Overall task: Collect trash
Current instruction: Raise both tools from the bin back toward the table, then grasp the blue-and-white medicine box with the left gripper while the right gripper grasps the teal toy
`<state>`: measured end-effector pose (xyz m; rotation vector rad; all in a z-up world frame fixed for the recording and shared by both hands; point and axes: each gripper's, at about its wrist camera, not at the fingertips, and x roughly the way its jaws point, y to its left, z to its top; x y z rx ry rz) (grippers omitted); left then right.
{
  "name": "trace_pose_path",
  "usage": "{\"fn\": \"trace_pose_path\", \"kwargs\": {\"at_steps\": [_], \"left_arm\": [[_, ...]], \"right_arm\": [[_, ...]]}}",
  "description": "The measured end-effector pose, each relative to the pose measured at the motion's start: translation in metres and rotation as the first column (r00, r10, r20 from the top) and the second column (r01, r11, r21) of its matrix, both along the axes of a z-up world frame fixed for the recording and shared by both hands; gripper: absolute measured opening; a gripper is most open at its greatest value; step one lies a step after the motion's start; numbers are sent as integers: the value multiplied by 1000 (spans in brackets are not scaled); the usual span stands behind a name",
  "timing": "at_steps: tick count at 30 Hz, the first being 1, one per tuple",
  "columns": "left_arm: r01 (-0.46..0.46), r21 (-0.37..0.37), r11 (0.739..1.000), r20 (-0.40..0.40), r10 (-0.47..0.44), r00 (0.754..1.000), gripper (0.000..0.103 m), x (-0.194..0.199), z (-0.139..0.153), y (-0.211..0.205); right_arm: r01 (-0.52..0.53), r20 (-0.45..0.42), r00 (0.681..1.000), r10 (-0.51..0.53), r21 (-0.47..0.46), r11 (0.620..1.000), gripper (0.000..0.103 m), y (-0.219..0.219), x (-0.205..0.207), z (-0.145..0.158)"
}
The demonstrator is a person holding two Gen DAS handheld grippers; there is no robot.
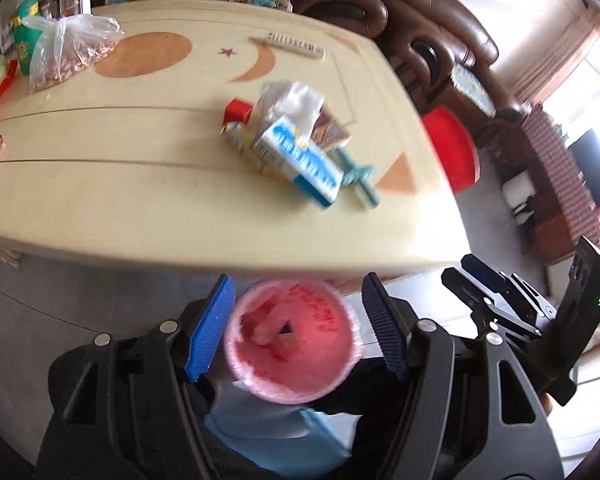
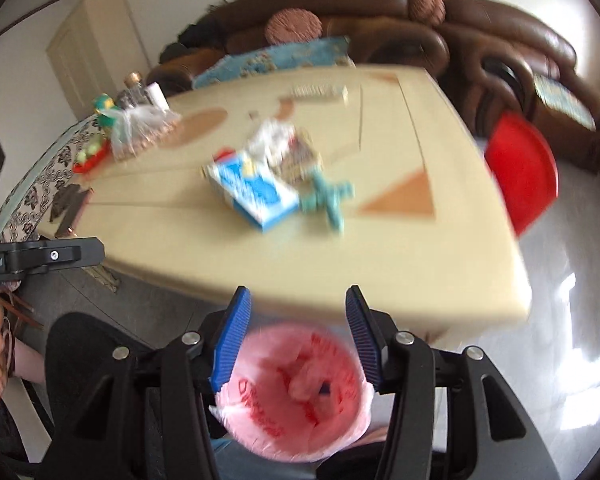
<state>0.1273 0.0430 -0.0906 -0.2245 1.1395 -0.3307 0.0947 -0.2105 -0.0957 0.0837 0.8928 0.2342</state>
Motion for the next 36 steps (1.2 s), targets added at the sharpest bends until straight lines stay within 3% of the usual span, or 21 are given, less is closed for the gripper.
{"fn": "trace_pose_path", "kwargs": {"at_steps": [5, 9, 18, 25, 36], "left_arm": [[-32, -16, 999, -11, 32, 999, 65, 20, 16, -8], [-84, -115, 990, -115, 70, 991, 65, 43, -3, -15], [-187, -174, 967, -230, 145, 962, 65, 96, -50, -30], [-247, -240, 939, -252, 186, 950, 65, 111, -72, -34], [-322, -369, 872, -263, 235, 936, 65, 120, -97, -31]], "right_arm": [[-60, 6, 998, 60, 32, 998, 49, -3, 38, 43], [-111, -42, 993, 113, 43, 993, 49, -1, 80, 47], [-182, -212, 959, 191, 61, 981, 49, -3, 158, -2], [-186, -322, 926, 199, 70, 980, 49, -7, 203, -58], [-253, -386, 890, 243, 25, 967, 49, 16, 231, -98]]}}
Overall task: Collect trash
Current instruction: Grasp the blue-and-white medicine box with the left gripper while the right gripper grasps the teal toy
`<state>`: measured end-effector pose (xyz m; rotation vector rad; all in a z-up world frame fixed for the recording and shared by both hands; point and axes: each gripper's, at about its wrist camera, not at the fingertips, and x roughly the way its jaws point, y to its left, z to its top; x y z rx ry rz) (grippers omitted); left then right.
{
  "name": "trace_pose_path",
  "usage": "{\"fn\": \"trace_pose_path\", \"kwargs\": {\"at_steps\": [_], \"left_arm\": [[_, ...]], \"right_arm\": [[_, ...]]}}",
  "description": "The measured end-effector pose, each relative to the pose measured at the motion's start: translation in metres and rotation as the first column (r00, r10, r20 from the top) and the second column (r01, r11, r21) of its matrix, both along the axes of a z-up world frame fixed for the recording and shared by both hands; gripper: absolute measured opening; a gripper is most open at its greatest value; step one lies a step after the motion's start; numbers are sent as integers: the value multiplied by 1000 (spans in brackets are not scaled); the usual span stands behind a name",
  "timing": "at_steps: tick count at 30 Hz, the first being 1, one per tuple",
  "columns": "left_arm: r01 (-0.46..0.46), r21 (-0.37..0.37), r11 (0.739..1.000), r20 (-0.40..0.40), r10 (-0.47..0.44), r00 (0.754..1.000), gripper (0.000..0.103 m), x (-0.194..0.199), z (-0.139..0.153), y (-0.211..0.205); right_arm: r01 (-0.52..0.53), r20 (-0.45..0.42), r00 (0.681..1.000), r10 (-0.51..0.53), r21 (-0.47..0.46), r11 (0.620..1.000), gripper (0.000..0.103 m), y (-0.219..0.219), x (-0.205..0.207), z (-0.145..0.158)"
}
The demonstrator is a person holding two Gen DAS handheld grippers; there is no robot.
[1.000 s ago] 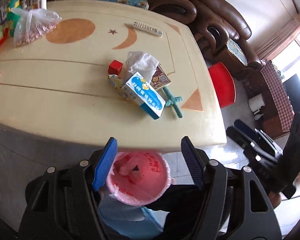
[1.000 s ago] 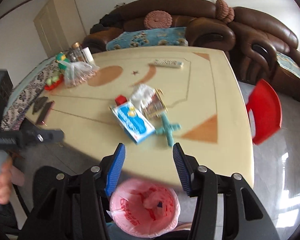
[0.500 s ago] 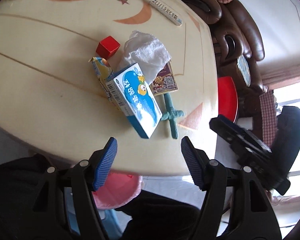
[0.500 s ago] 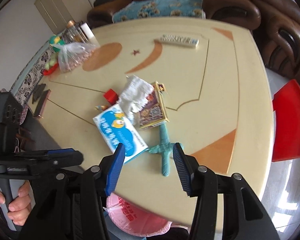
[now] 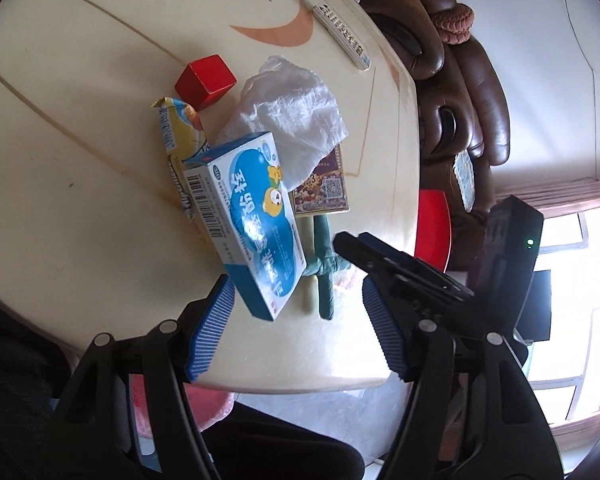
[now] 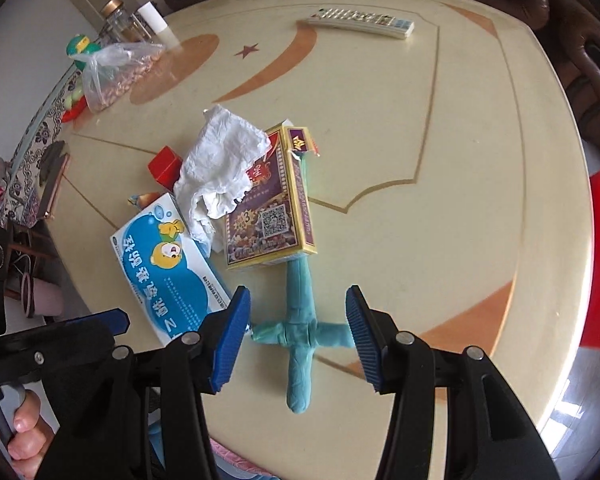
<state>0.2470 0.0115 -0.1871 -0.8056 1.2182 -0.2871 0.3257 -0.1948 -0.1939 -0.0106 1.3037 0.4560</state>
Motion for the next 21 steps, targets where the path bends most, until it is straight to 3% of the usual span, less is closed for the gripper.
{"fn": "trace_pose_path", "kwargs": {"at_steps": [10, 17, 21], "left_arm": [[-33, -28, 999, -9, 33, 999, 65, 6, -17, 0], [-52, -103, 993, 7, 53, 999, 65, 4, -31, 7], [-46, -100, 994, 16, 48, 999, 65, 1, -37, 9]], "right_arm": [[-47, -14, 999, 46, -62, 997, 49, 19, 3, -22], [-45, -12, 999, 44, -45, 998, 49, 17, 3, -22], [-45, -8, 999, 44, -42, 998, 49, 16, 3, -22]]}}
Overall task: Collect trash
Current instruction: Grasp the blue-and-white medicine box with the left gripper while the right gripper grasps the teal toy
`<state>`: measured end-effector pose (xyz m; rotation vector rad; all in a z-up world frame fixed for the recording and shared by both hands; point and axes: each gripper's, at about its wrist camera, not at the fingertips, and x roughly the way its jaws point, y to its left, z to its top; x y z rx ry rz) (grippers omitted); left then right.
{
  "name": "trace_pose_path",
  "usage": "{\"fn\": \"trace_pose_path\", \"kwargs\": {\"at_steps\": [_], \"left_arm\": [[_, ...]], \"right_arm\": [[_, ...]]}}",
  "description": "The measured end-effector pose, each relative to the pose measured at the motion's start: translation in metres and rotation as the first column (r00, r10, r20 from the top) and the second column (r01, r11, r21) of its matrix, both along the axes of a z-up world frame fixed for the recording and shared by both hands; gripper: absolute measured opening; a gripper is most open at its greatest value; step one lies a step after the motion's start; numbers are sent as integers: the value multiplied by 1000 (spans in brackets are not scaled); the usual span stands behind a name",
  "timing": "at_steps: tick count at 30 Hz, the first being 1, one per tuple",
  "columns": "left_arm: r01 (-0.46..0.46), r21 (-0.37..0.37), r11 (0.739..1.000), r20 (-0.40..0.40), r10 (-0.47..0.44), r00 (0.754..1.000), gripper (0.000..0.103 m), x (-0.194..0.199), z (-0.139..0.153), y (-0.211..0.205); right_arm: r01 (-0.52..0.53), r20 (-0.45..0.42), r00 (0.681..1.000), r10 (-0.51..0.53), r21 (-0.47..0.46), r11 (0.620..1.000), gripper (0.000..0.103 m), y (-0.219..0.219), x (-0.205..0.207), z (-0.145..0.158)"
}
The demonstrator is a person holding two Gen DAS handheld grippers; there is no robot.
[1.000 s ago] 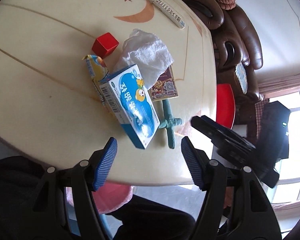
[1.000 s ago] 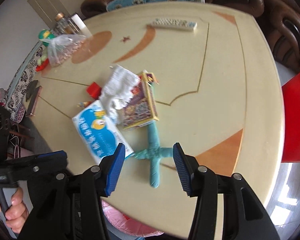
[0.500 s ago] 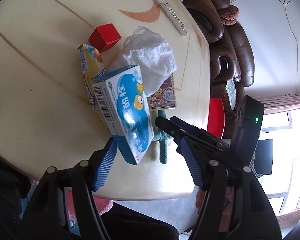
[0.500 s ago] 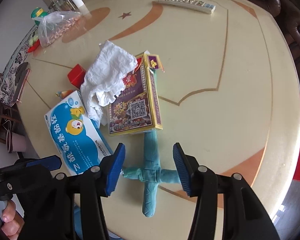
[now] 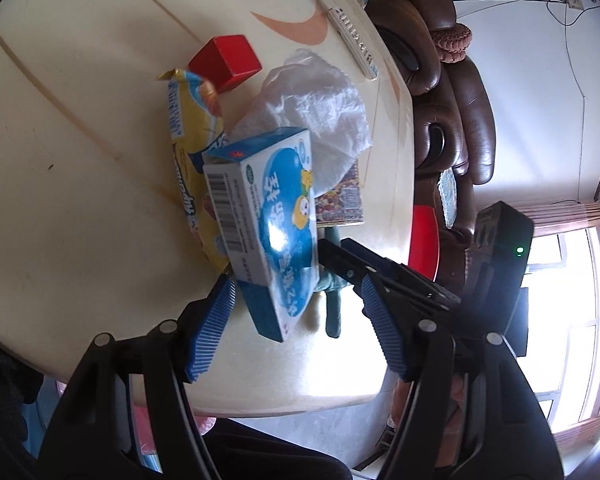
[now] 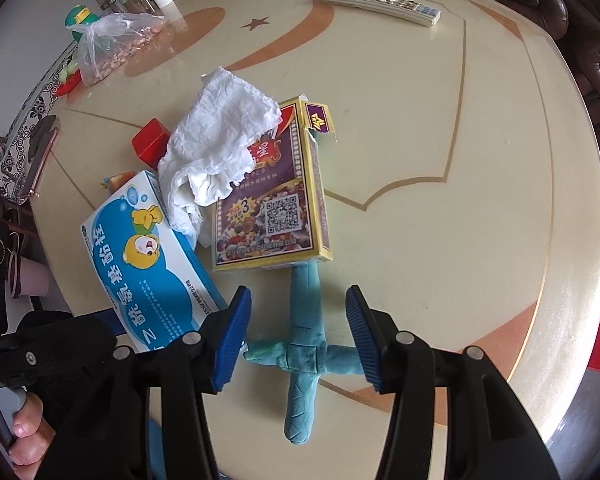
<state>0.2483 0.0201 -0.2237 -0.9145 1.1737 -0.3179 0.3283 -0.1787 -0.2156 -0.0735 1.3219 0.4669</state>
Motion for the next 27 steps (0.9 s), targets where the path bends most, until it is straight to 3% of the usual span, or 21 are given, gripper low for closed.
{"fn": "trace_pose_path", "kwargs": {"at_steps": [17, 23, 27], "left_arm": [[-78, -14, 997, 78, 79, 994, 65, 8, -8, 10], [-98, -5, 995, 90, 98, 991, 41, 7, -3, 13], [-100, 23, 995, 84, 98, 992, 31, 10, -4, 12]], "right_arm": [[8, 27, 1000, -8, 16, 1000, 50, -4, -4, 0], [16, 43, 999, -16, 3, 1000, 48, -2, -6, 0], [-9, 84, 996, 17, -94, 996, 48, 13, -11, 0]]}}
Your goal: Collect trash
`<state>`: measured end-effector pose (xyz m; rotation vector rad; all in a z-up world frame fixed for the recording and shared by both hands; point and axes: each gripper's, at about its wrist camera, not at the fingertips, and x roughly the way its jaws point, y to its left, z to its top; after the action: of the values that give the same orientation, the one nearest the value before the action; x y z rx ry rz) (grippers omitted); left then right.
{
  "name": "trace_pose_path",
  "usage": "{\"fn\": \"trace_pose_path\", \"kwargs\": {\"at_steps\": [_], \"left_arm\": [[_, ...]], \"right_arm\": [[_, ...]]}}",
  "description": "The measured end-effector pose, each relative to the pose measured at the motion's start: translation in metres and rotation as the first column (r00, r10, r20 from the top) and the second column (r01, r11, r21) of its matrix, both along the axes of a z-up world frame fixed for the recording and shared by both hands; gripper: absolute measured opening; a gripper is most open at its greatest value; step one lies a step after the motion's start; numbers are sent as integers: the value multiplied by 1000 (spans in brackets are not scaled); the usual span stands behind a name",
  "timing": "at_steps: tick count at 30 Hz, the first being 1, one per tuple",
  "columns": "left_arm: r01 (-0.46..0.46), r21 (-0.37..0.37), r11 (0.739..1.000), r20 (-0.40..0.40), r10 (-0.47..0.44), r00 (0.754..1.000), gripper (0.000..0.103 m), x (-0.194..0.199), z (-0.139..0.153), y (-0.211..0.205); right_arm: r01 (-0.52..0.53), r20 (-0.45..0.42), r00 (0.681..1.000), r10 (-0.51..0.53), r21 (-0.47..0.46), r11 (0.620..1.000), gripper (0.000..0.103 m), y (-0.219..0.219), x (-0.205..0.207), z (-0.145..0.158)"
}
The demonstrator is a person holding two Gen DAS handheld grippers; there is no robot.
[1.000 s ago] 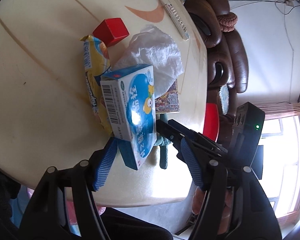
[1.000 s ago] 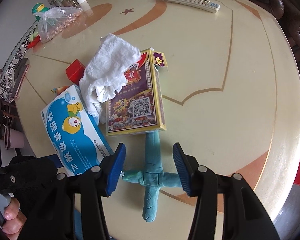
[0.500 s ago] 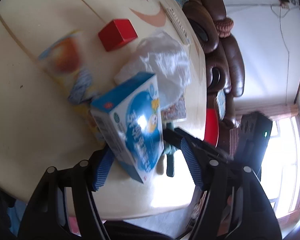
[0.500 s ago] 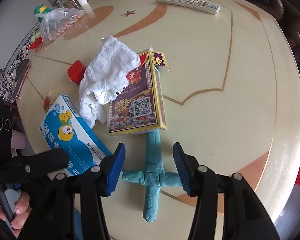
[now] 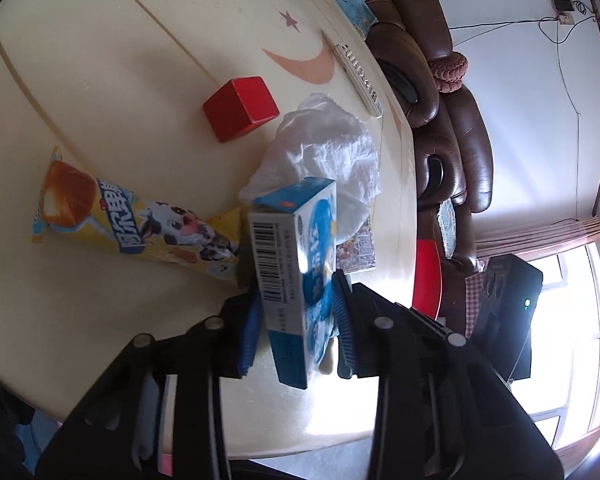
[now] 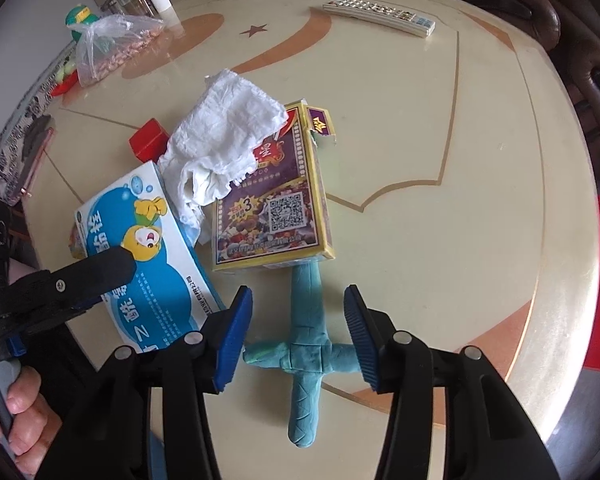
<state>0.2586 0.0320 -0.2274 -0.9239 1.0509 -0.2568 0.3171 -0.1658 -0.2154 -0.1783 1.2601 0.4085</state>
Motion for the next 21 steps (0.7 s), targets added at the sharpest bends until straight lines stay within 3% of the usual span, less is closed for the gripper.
{"fn": "trace_pose_path", "kwargs": {"at_steps": [1, 5, 21], "left_arm": [[1, 6, 1000, -1, -1, 1000, 31, 1, 0, -1], [11, 30, 999, 4, -11, 1000, 30, 2, 3, -2], [87, 187, 979, 56, -99, 994, 24, 0, 29, -8]], "right_arm": [[-8, 14, 1000, 8, -27, 1000, 47, 4, -2, 0], [3, 41, 999, 0, -77, 997, 17, 9, -3, 1], [68, 34, 997, -65, -68, 995, 17, -2, -16, 18]]}}
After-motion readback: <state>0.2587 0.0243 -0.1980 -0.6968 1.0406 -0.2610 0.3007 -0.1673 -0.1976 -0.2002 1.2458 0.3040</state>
